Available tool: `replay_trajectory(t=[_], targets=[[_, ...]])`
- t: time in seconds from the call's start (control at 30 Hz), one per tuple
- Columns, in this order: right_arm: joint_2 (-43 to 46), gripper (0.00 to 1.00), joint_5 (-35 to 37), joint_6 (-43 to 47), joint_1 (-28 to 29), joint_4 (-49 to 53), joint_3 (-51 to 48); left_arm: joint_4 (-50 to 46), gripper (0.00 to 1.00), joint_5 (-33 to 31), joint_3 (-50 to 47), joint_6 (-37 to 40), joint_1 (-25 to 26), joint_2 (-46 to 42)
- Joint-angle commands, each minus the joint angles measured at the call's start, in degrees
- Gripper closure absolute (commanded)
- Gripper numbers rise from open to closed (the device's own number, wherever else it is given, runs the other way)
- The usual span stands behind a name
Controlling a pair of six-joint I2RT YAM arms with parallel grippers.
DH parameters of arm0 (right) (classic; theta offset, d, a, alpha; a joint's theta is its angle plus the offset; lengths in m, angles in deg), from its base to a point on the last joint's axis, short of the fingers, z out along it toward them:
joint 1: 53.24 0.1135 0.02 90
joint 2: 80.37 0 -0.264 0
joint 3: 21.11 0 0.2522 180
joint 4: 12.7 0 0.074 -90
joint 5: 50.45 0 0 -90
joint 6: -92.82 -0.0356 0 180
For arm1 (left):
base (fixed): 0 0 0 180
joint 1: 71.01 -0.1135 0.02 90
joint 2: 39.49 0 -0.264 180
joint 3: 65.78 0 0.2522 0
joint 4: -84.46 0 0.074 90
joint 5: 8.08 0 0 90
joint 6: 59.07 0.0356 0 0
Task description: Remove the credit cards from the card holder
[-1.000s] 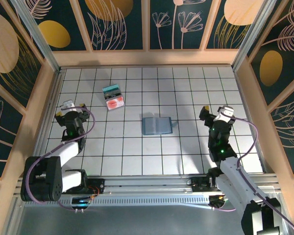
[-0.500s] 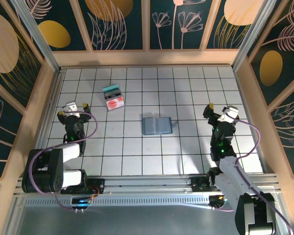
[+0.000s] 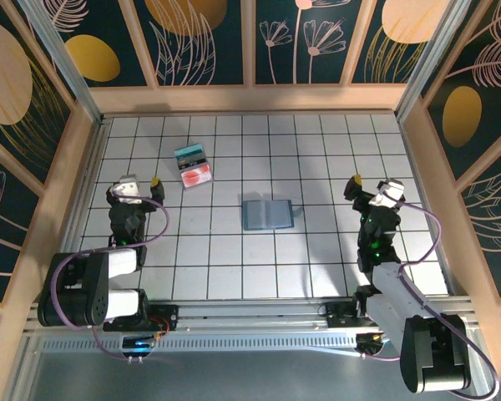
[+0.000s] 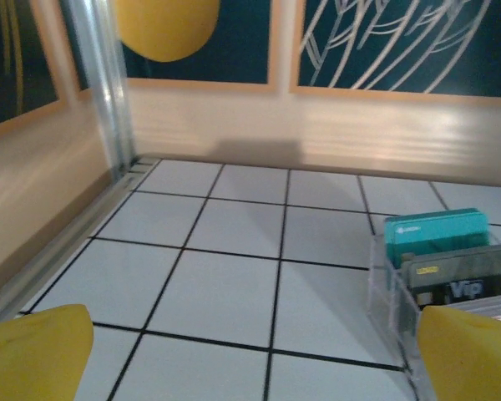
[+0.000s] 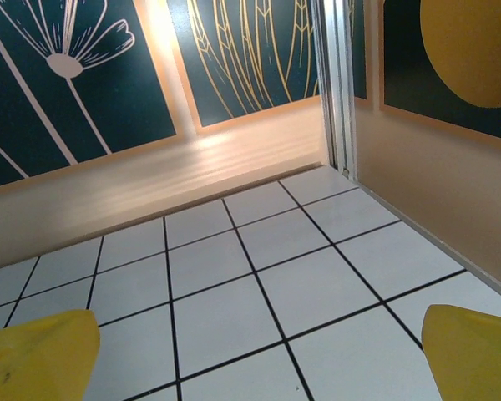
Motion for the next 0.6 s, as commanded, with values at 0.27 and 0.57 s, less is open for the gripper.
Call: replay_trajectory(t=[0.27,0.57], targets=[[-1.79,0.01,-1.18,-0.74,-1.02,-6.09,-1.68,13.47,0.01,7.24,-1.24,2.89,0.6,9.51],[-4.43,0.01,-2.15,0.15,-1.99,-13.61,-4.67,8.08,0.01,-6.62,2.29,-2.16,0.78,10.8]])
